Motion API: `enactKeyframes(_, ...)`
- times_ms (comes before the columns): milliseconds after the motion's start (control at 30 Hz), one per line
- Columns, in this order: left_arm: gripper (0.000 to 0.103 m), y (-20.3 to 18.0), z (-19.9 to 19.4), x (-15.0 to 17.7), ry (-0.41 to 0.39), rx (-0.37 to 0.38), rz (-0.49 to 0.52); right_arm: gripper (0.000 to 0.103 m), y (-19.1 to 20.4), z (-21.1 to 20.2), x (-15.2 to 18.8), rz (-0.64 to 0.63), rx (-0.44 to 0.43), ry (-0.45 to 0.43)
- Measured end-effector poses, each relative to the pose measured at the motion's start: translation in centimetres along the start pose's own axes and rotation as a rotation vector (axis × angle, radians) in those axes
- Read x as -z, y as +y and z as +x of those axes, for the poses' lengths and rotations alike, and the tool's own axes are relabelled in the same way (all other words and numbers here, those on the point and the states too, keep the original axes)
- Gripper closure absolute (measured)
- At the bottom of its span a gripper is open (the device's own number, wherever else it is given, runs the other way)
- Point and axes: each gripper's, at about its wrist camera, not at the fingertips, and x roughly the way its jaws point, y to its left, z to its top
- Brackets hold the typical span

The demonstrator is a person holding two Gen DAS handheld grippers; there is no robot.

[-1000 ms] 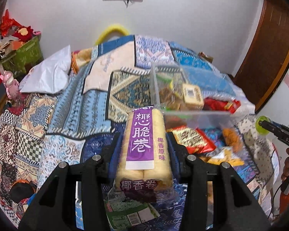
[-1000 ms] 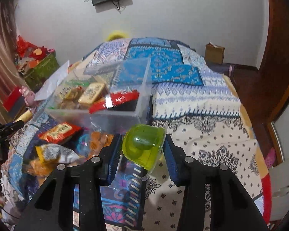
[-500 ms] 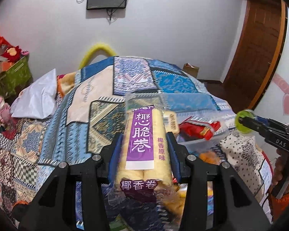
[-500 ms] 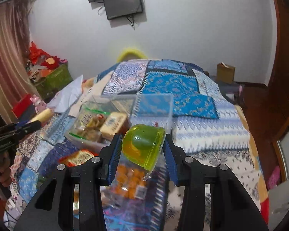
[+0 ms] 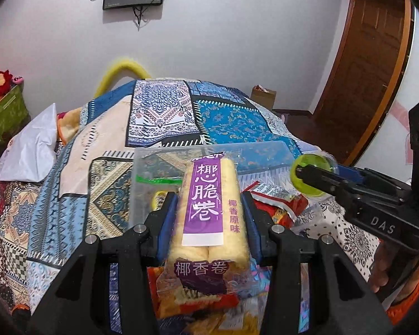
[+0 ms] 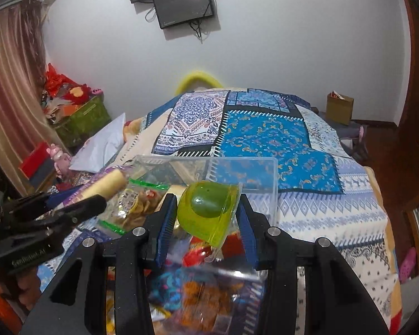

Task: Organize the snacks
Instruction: 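Lower the coconut roll packet into the box with the left tool while the right drops the jelly cup in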

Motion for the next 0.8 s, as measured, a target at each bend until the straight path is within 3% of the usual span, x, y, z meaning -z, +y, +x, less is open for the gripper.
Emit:
enactKeyframes(533, 0.058, -0.4, 7.5, -0.7, 0.107, -0.032, -0.011, 0.063, -1.3, 6.0, -0.7, -0.029, 0.041, 0.125)
enactKeyframes(800, 0.058, -0.2, 9.6, -0.5, 0.148, -0.024, -0.049, 0.063, -1.8, 6.7, -0.7, -0.014, 0.035, 0.151)
